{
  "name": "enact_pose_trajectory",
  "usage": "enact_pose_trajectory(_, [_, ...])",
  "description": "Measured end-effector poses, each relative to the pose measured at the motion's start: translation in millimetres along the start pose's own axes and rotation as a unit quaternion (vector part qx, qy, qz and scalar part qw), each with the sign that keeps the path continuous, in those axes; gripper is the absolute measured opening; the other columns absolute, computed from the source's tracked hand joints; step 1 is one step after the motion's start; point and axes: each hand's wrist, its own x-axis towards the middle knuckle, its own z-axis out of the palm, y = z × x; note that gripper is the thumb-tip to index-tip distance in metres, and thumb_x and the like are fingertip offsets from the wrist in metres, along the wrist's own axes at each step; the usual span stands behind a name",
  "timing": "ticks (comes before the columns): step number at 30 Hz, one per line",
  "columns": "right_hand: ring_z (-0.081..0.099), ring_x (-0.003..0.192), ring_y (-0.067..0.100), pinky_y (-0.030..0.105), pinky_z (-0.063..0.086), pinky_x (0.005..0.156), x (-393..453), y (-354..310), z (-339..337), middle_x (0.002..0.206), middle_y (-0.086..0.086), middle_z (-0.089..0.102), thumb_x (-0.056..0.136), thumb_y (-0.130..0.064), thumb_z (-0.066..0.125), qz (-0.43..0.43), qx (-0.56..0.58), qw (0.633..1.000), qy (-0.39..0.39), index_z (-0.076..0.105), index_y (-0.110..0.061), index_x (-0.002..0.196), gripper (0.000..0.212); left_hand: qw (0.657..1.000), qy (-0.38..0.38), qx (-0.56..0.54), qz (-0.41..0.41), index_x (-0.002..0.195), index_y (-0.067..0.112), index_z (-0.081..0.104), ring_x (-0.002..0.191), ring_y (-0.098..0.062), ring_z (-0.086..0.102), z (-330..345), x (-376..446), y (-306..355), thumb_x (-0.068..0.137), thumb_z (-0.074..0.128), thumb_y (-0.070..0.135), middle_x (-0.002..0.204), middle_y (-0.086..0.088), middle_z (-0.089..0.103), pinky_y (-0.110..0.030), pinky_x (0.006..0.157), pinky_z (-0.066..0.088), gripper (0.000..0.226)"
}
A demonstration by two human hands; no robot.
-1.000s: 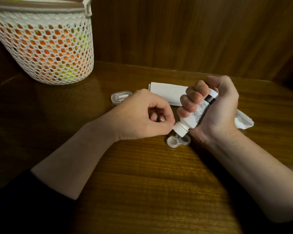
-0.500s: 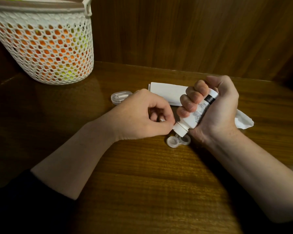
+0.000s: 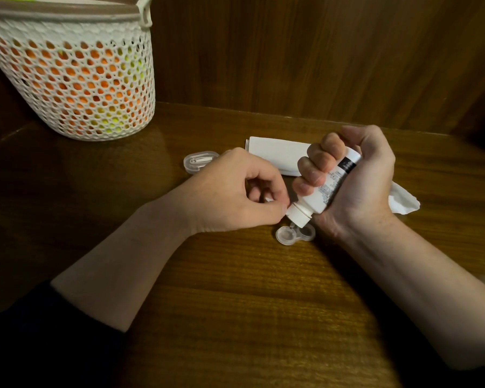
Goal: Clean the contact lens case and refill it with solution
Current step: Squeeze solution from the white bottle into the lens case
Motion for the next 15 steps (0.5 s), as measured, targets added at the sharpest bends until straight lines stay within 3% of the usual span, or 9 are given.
enact_pose_trajectory(11, [0.044,0.041,0.014,0.022,0.039,0.044,4.3,-0.9,-6.0,0.053,-0.002,0.046,0.100,-0.030,0.043,0.018,0.024,1.000,0.002,0.047,-0.019,0.063,0.039,1.000,0.005,-0.007,0.008,0.090,0.021,0.084,0.065,-0.001,0.058,1.0,0.4,-4.0,0.091,0.079,0.012,0.080,0.012,0.073,-0.015,0.058,0.045,0.010])
enact_pose_trajectory(15, [0.045,0.042,0.013,0.022,0.040,0.045,7.5,-7.8,-10.0,0.055,-0.002,0.048,0.098,-0.032,0.047,0.014,0.020,1.000,0.013,0.051,-0.019,0.062,0.039,1.000,0.016,0.004,0.023,0.096,0.024,0.085,0.067,-0.002,0.057,2.9,1.9,-5.3,0.094,0.079,0.018,0.082,0.020,0.072,-0.014,0.059,0.043,0.009])
